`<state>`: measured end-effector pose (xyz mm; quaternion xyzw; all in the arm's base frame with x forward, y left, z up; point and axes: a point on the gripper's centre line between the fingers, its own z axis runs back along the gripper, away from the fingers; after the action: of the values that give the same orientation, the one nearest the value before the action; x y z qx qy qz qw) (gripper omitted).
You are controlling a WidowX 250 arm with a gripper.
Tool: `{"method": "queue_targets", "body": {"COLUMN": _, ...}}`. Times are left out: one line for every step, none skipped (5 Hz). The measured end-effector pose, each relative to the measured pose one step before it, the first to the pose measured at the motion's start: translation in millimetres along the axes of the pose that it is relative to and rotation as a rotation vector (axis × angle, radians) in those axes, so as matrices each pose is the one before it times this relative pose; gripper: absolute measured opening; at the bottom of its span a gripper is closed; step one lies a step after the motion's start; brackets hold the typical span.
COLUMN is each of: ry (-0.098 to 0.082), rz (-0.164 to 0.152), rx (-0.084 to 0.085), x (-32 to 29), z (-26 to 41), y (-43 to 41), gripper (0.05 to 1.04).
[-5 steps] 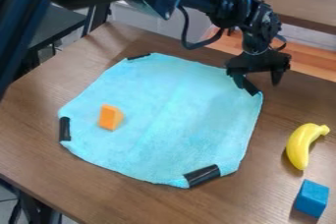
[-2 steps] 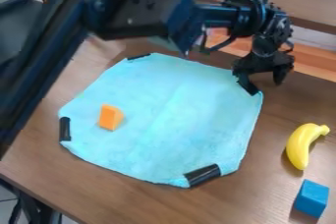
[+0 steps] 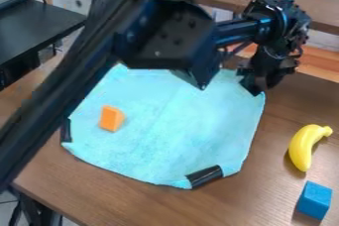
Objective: Fold the cloth from top right to bottom left
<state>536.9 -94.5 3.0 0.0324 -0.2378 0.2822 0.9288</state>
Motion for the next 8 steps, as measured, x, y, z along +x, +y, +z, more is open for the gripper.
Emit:
{"method": "queue_targets", "body": {"ry": -0.002, "rz": 0.0258, "rx": 0.082, "x": -4.41, "z": 1.67, "y": 8.08, "gripper": 0.332}}
{"method": "queue_targets", "body": {"ry": 0.0557, "rz": 0.0479, "rx": 0.0885, "x": -8.07, "z": 4.53, "y": 12.25, "gripper": 0.147}}
{"method": "queue_targets", "body": {"ry": 0.0553, "rz": -0.0058, "rx": 0.0117, "x": -12.81, "z": 3.12, "y": 12.05, "gripper": 0.063}}
{"method": "queue_targets", "body": {"ry": 0.0195, "rz": -0.0514, "rx": -0.044, "x": -0.39, "z": 11.82, "y": 12.79, "gripper": 0.05}}
{"method": "queue_targets", "body": {"ry": -0.0334, "rz": -0.0335, "rx": -0.106, "x": 11.47, "z": 37.16, "y": 6.48, "gripper": 0.05}}
{"method": "queue_targets", "body": {"ry": -0.0197, "rz": -0.0295, "rx": -0.0936, "x": 8.5, "z": 32.72, "y": 14.59, "gripper": 0.05}}
{"method": "queue_targets", "body": {"ry": -0.0123, "rz": 0.0027, "rx": -0.0653, "x": 8.71, "z": 30.55, "y": 29.57, "gripper": 0.05}}
{"method": "queue_targets", "body": {"ry": 0.039, "rz": 0.0174, "rx": -0.0115, "x": -4.59, "z": 8.58, "y": 39.33, "gripper": 0.05}}
